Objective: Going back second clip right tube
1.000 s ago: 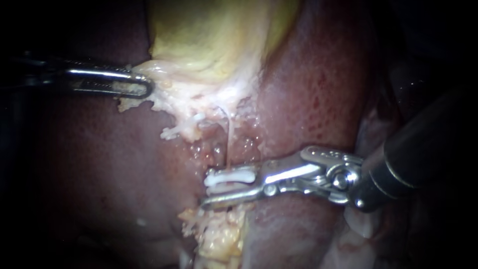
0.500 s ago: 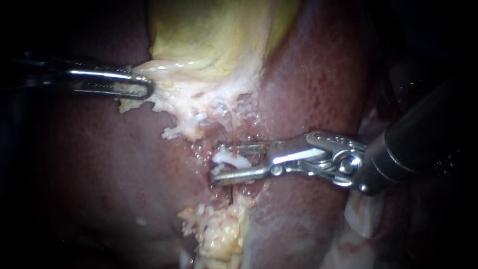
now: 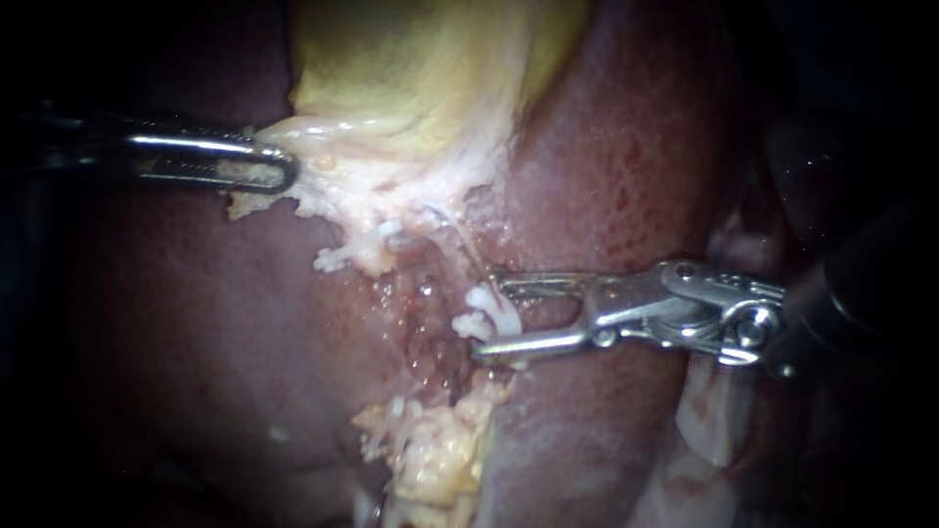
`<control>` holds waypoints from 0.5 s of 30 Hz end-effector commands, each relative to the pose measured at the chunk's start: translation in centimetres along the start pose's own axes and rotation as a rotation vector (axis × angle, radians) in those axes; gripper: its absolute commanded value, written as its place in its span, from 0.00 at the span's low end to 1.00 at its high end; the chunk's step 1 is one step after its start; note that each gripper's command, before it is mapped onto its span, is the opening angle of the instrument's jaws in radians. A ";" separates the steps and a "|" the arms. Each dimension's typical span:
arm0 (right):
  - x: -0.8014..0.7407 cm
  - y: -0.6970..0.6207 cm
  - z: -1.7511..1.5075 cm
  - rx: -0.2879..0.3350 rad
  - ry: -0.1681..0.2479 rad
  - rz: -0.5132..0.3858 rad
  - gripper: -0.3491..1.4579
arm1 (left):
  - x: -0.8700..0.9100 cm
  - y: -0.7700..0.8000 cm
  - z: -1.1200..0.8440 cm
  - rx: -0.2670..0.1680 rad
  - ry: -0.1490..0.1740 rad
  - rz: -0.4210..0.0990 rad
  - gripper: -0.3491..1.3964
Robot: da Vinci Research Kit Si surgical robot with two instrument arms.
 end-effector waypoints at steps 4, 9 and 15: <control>0.08 -0.05 -0.16 0.007 -0.002 -0.058 0.47 | 0.00 0.00 0.00 -0.001 0.000 0.000 0.00; 0.15 -0.11 -0.20 0.010 -0.005 -0.065 0.47 | 0.00 0.00 0.00 -0.001 0.000 0.000 0.00; 0.16 -0.13 -0.17 0.010 -0.005 -0.071 0.47 | 0.00 0.00 0.00 -0.001 0.000 0.000 0.00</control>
